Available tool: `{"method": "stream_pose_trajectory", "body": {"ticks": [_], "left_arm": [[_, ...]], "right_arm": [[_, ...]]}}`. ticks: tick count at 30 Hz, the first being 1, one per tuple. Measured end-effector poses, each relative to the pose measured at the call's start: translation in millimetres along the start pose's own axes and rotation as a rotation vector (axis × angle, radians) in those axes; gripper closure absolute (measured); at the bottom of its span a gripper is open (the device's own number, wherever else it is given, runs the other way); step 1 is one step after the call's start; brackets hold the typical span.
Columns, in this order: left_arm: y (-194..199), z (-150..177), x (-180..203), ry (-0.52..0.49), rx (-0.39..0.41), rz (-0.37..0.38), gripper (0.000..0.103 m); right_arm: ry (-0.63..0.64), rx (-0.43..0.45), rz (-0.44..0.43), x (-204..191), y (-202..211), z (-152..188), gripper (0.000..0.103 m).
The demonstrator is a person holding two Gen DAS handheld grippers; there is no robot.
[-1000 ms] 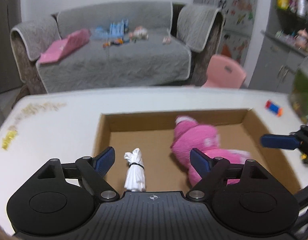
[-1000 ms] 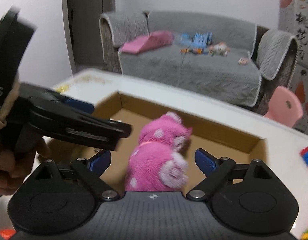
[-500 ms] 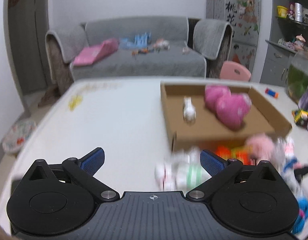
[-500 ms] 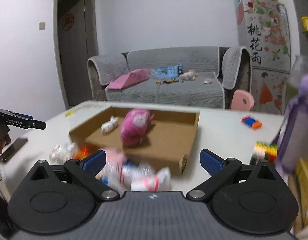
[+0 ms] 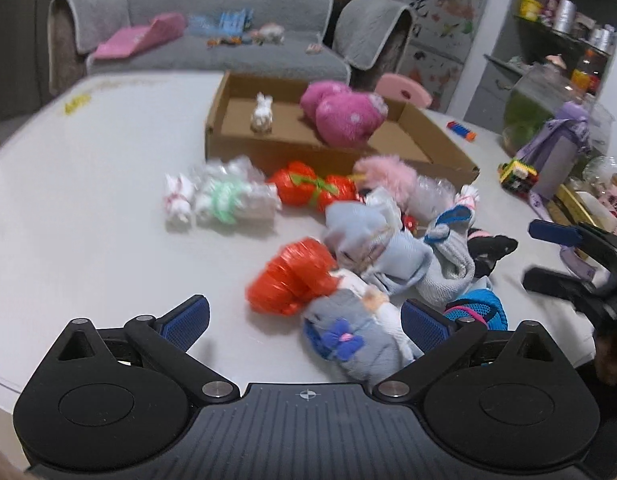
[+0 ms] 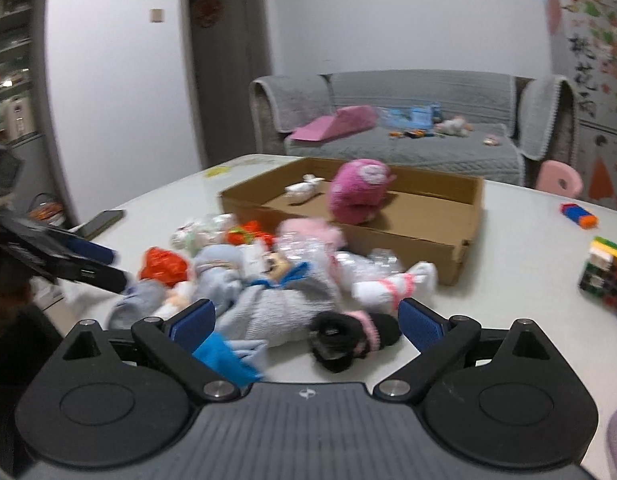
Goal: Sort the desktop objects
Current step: 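Grasp the grey rolled sock with the left tool while the right tool grasps the blue knit bundle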
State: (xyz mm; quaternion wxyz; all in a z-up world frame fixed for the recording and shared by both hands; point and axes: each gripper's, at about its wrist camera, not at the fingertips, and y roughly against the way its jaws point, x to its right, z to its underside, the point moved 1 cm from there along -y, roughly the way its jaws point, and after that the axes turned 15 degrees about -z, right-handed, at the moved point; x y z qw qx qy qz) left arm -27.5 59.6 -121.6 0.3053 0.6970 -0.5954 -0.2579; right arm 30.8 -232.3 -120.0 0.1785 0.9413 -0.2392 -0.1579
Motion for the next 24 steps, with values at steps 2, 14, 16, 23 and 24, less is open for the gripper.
{"method": "stream_pose_trajectory", "body": {"ticks": [2, 14, 16, 23, 24], "left_arm": [[-9.2, 0.5, 5.5, 0.014, -0.034, -0.005, 0.001], [-19.7, 0.9, 5.6, 0.050, -0.074, -0.046, 0.006], [-16.2, 2.7, 2.0, 0.051, -0.074, -0.046, 0.012], [-10.2, 6.6, -3.8, 0.024, -0.069, -0.089, 0.031], [-10.2, 6.6, -3.5, 0.022, -0.068, -0.090, 0.031]], "right_arm": [[0.017, -0.004, -0.030, -10.0, 1.7, 4.2, 0.004], [0.098, -0.116, -0.014, -66.0, -45.0, 24.3, 0.002], [0.089, -0.108, -0.009, -68.4, -47.6, 24.7, 0.002], [0.064, -0.104, 0.068, -65.4, -57.8, 26.1, 0.002], [0.065, -0.104, 0.067, -65.4, -59.2, 26.1, 0.001]]}}
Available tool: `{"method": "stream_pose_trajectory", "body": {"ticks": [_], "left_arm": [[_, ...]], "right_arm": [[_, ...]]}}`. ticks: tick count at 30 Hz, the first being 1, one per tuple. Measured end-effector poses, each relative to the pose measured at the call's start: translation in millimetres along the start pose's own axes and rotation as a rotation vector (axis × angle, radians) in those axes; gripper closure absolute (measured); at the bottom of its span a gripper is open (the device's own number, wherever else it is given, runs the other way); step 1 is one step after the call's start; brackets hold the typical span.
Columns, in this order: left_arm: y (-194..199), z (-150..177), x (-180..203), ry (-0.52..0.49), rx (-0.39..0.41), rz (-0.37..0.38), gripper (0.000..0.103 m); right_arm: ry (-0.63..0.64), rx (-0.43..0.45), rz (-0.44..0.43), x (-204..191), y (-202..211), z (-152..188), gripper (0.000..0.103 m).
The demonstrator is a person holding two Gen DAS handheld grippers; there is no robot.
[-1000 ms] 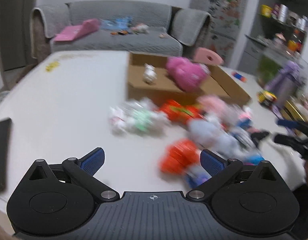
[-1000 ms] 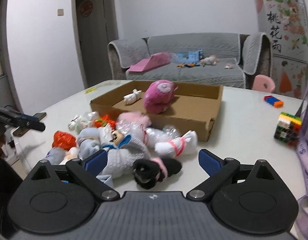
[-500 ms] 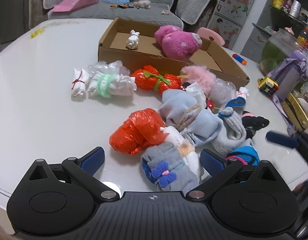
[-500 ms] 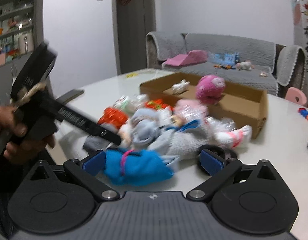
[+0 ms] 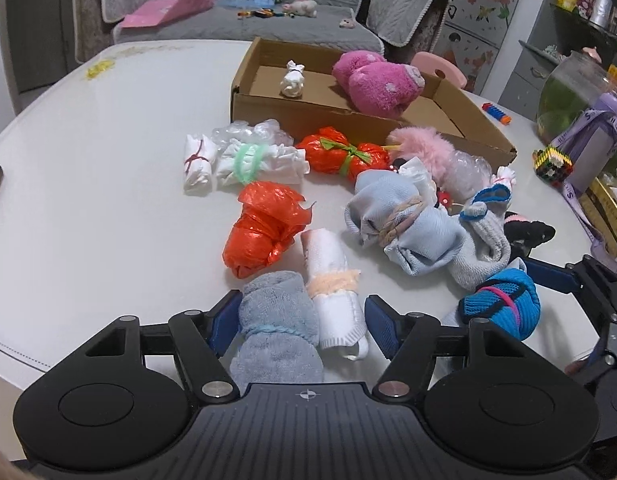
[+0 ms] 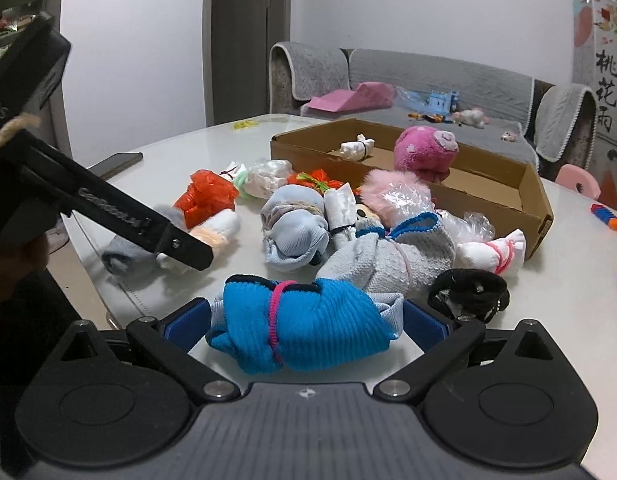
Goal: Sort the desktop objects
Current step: 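Grasp the grey rolled sock with the left tool while the right tool grasps the blue knit bundle, then lift the grey sock with the left tool while the right tool carries the blue bundle to the box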
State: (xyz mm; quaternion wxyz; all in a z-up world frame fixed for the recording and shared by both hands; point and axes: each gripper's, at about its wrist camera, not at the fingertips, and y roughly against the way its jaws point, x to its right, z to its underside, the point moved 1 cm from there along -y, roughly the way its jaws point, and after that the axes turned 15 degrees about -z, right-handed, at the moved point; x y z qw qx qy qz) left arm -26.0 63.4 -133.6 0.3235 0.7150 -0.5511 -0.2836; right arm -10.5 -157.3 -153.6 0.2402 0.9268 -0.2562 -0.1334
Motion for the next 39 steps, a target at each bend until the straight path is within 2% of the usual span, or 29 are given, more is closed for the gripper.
{"method": "stream_pose_trajectory", "body": {"ticks": [7, 13, 18, 22, 25, 28, 31, 33, 39], "left_arm": [[3.2, 5.6, 2.8, -0.024, 0.026, -0.018, 0.033], [5.6, 8.1, -2.8, -0.016, 0.033, -0.029, 0.040], [8.7, 8.5, -11.7, 0.007, 0.024, -0.017, 0.041], [6.5, 9.5, -13.3, 0.007, 0.034, -0.009, 0.033], [7.0, 10.8, -13.9, 0.014, 0.040, -0.021, 0.016], [12.3, 11.5, -17.2, 0.015, 0.057, -0.013, 0.017], [14.1, 12.7, -22.1, 0.009, 0.053, -0.064, 0.022], [14.3, 14.7, -27.9, 0.021, 0.040, -0.072, 0.028], [24.1, 19.4, -44.0, 0.066, 0.052, -0.033, 0.025]], "right_arm": [[-0.042, -0.017, -0.020, 4.6, -3.8, 3.2, 0.006], [-0.080, 0.001, -0.019, 10.0, 2.6, 3.1, 0.016], [-0.113, 0.037, -0.017, 16.0, 15.6, 3.2, 0.017], [-0.139, 0.055, -0.006, 23.2, 18.7, 2.2, 0.017], [-0.134, 0.049, -0.006, 23.9, 17.3, 1.8, 0.017], [-0.128, 0.041, -0.008, 23.1, 16.7, 2.6, 0.017], [-0.130, 0.042, -0.011, 23.4, 17.7, 2.9, 0.017], [-0.130, 0.044, -0.014, 23.6, 18.4, 2.8, 0.017], [-0.124, 0.043, -0.017, 21.8, 17.4, 2.1, 0.016]]}}
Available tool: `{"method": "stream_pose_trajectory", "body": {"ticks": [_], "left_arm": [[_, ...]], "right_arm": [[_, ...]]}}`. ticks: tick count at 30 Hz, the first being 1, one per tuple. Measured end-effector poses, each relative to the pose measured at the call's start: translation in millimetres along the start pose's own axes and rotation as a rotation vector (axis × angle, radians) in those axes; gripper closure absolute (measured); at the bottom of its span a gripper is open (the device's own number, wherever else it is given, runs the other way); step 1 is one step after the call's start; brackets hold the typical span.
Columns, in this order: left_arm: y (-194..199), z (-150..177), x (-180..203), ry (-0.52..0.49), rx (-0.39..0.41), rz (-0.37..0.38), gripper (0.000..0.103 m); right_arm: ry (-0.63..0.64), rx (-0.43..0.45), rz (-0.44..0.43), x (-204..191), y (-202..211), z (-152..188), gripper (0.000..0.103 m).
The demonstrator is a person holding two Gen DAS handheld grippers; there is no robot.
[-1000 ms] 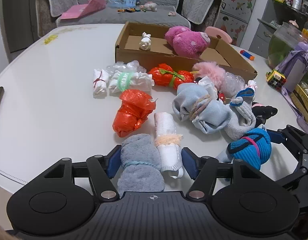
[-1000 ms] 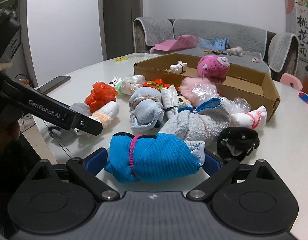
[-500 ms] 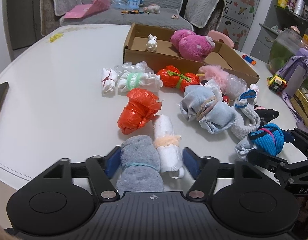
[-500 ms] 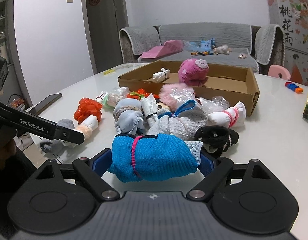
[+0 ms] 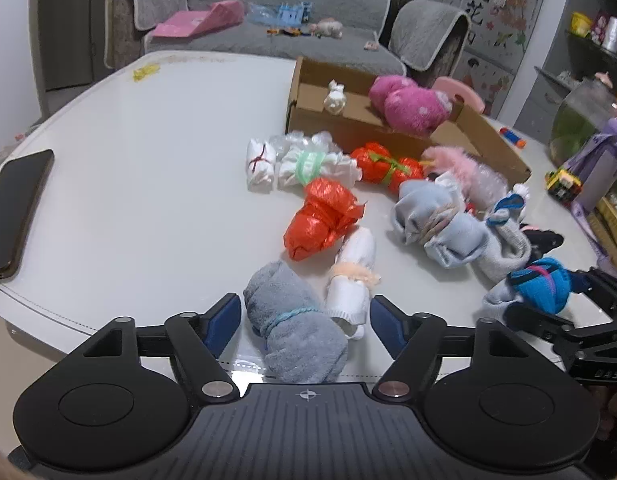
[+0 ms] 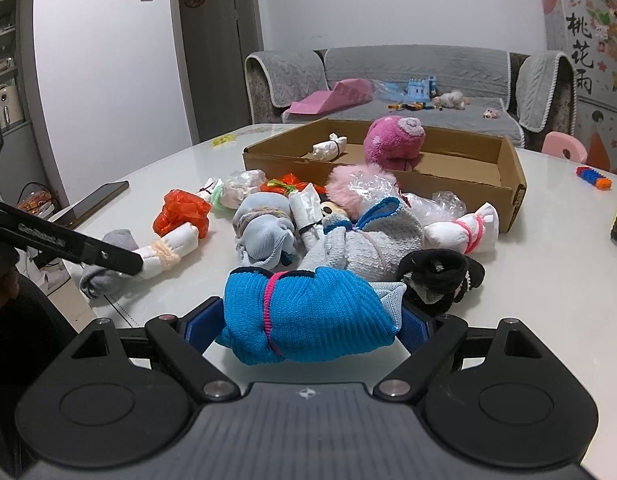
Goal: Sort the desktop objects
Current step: 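Lift the grey sock with the left tool while the right tool carries the blue bundle to the box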
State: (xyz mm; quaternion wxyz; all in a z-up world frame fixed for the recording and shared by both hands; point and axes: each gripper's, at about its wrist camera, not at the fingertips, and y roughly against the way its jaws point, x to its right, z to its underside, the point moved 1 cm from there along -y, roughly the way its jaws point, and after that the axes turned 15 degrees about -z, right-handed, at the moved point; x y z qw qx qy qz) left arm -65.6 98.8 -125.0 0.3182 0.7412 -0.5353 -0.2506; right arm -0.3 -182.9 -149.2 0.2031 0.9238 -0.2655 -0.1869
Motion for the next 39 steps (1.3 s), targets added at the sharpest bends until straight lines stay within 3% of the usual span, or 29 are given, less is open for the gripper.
{"method": "stream_pose_trajectory", "body": {"ticks": [5, 9, 16, 17, 23, 31, 39], "left_arm": [[-5.3, 3.0, -6.1, -0.048, -0.065, -0.101, 0.022], [-8.6, 1.9, -14.4, -0.025, -0.074, -0.154, 0.023], [-19.6, -7.7, -10.2, -0.037, -0.051, -0.208, 0.037], [-20.3, -9.1, -10.9, -0.030, -0.049, -0.204, 0.045], [-17.2, -12.4, -13.5, 0.013, -0.050, -0.195, 0.052], [7.4, -39.4, -6.0, -0.006, 0.025, -0.157, 0.053], [29.2, -98.4, 4.9, -0.027, 0.142, -0.123, 0.053]], "right_arm": [[-0.001, 0.000, -0.002, 0.7, 0.3, 0.1, 0.016], [-0.003, 0.002, -0.002, 0.7, -0.2, -0.9, 0.016], [0.001, -0.005, -0.002, -0.3, -0.1, 0.7, 0.017], [-0.002, -0.003, 0.000, 0.5, 0.7, 0.9, 0.017], [-0.010, 0.012, 0.006, 2.1, 4.2, -0.8, 0.017], [-0.021, 0.061, 0.009, 5.1, 15.9, -10.5, 0.018], [-0.009, 0.148, 0.029, 13.7, 45.4, -50.5, 0.018]]}}
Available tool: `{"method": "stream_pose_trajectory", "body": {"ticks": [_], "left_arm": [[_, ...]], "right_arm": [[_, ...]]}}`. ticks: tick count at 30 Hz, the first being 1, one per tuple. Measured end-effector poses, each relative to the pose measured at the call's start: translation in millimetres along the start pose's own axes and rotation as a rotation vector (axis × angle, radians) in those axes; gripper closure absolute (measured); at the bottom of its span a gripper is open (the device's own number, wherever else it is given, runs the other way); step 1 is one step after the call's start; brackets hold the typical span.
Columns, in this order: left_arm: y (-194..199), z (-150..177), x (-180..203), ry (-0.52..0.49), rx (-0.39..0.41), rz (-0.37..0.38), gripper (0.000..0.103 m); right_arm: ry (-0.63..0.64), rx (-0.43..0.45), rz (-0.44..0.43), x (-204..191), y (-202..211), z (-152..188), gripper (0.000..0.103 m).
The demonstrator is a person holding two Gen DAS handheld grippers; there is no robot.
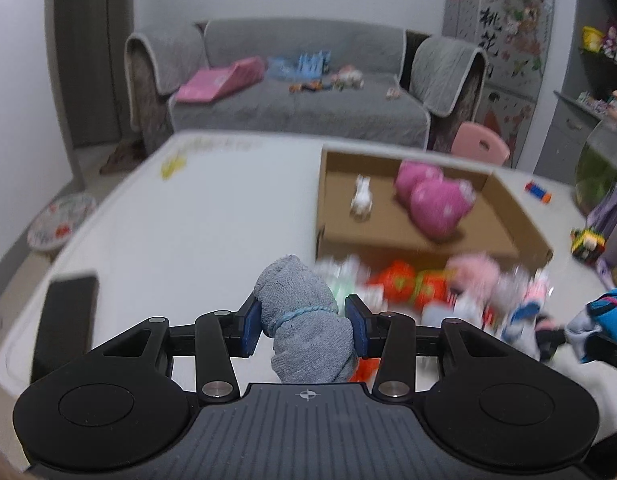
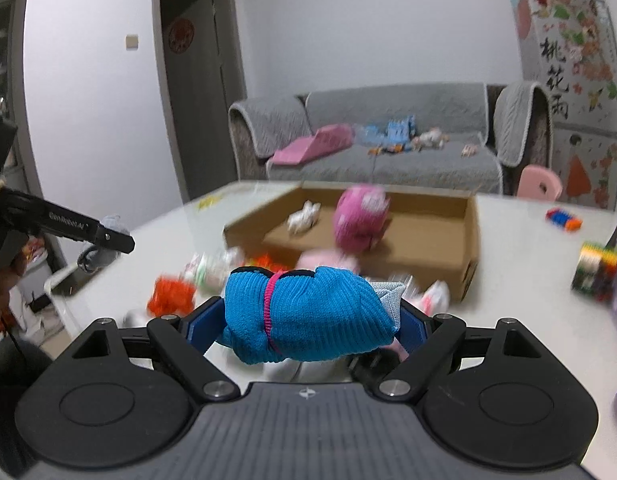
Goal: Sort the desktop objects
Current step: 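Lift the grey sock with the left tool while the right tool carries the blue bundle to the box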
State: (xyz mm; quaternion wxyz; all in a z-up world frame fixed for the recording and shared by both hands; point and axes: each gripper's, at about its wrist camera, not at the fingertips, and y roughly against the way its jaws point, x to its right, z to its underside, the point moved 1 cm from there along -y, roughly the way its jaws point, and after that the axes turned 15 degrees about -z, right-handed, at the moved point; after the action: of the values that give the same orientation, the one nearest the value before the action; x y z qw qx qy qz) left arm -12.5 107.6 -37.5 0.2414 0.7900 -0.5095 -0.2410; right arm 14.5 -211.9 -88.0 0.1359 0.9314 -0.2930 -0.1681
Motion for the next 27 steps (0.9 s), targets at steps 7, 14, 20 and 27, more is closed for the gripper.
{"method": "stream_pose_trajectory", "body": {"ticks": [7, 14, 20, 27], "left_arm": [[-2.0, -70.2, 22.8, -0.027, 0.105, 0.048, 0.053], [-25.1, -130.8, 60.0, -0.063, 0.151, 0.101, 0.053], [-76.1, -163.7, 94.2, -0.098, 0.118, 0.130, 0.053], [-144.5, -178.6, 126.3, -0.146, 0.050, 0.137, 0.053]], "right_arm": [[0.031, 0.094, 0.047, 24.0, 9.4, -60.0, 0.018], [0.048, 0.118, 0.061, 56.2, -15.2, -109.0, 0.018], [0.024, 0.085, 0.061, 87.3, -50.9, -130.3, 0.018], [0.038, -0.020, 0.096, 109.5, -96.2, -126.2, 0.018]]}}
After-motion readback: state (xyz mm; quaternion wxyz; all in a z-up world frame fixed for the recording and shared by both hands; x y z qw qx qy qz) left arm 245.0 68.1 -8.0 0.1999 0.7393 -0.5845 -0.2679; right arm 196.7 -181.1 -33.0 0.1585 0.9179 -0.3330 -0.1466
